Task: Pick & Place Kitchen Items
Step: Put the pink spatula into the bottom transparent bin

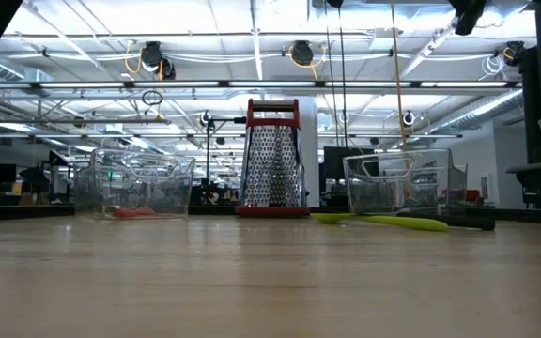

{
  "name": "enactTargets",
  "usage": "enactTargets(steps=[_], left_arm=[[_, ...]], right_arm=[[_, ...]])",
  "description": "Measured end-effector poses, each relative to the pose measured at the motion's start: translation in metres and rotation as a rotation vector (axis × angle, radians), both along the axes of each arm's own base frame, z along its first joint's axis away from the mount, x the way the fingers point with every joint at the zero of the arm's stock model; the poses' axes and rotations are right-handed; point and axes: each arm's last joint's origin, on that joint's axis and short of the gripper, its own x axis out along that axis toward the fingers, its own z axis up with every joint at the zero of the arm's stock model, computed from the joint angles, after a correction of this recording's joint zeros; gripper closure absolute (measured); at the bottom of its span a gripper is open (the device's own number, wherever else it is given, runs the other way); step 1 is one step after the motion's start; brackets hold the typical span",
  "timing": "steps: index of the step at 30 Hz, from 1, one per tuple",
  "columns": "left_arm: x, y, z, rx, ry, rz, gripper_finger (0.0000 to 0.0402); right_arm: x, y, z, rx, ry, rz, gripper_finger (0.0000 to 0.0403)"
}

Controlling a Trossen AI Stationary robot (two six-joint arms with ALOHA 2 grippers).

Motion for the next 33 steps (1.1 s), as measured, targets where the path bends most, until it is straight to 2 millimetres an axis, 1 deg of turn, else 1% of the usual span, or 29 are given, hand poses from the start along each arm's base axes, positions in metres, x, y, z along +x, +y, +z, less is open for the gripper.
enactTargets(steps=[3,8,14,17,20,23,25,28,31,32,33], left_arm=[[0.0,0.0,0.0,-0.002,-0.001,0.001,0.04],[0.0,-0.001,0.0,-0.003,0.0,0.001,0.0401],[0.001,-0.006,-0.004,-0.012,0.006,-0.009,0.0401],[0.001,-0.009,-0.005,-0.016,0.018,-0.009,0.0401],[0.001,-0.009,-0.006,-0.01,0.03,0.012,0.0401],[0.001,-0.008,-0.007,-0.009,0.038,0.018,0.0401],[0.001,-0.008,-0.008,-0.015,0.046,0.022,0.0401],[0.0,-0.007,-0.01,-0.016,0.068,0.029,0.0401],[0.0,-0.007,-0.011,-0.017,0.083,0.033,0.0401],[0.0,-0.007,-0.012,-0.015,0.087,0.033,0.0401],[0.0,-0.007,-0.012,-0.012,0.09,0.031,0.0401]], right_arm=[[0.003,0.001,0.0,-0.008,-0.011,0.017,0.012],[0.009,0.0,-0.002,0.035,-0.002,0.017,0.0124],[0.017,-0.003,-0.002,0.046,-0.02,0.01,0.0132],[0.02,-0.005,-0.002,0.036,-0.025,0.011,0.014],[0.022,-0.007,-0.003,0.052,-0.024,0.007,0.0157],[0.022,-0.008,-0.003,0.067,-0.026,-0.004,0.0189],[0.022,-0.009,-0.003,0.078,-0.028,-0.004,0.0221],[0.023,-0.01,-0.003,0.091,-0.03,-0.001,0.0285],[0.023,-0.011,-0.003,0.099,-0.031,0.004,0.0364],[0.023,-0.01,-0.003,0.098,-0.032,0.007,0.0381],[0.023,-0.01,-0.003,0.099,-0.033,0.009,0.0388]])
